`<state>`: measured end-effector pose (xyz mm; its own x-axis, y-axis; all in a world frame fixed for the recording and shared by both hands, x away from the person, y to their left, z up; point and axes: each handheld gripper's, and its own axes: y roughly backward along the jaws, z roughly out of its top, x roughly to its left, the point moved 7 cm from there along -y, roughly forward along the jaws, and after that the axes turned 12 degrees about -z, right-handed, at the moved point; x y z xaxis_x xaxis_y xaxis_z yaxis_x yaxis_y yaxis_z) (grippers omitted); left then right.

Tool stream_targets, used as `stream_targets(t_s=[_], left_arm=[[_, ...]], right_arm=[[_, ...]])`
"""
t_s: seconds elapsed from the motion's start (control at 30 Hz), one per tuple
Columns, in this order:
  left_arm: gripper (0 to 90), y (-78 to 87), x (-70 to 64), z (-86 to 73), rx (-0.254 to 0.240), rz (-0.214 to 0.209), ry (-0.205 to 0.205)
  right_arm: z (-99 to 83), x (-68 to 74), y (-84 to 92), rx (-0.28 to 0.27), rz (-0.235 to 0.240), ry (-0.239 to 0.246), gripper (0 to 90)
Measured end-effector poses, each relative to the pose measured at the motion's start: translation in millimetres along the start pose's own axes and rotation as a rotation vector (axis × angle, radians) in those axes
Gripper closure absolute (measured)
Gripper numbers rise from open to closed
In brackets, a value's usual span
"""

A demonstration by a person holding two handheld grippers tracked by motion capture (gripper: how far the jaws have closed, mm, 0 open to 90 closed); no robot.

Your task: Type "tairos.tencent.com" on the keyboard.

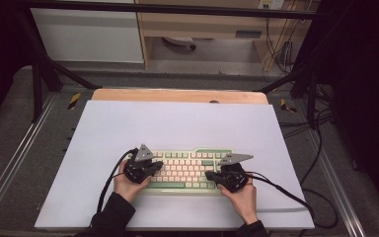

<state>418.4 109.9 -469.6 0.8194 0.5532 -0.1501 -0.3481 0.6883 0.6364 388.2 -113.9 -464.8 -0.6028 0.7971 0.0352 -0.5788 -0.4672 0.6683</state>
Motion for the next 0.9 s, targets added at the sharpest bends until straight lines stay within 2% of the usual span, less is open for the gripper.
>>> stream_targets(t_s=[0.6, 0.9], left_arm=[[90.0, -6.2, 0.1, -2.8, 0.003, -0.003, -0.011], [90.0, 1.7, -3.3, -1.4, -0.009, -0.006, -0.019]], right_arm=[[0.3, -1.1, 1.0, -0.004, -0.004, -0.001, 90.0], [1.3, -3.1, 3.7, -0.015, -0.007, -0.003, 90.0]])
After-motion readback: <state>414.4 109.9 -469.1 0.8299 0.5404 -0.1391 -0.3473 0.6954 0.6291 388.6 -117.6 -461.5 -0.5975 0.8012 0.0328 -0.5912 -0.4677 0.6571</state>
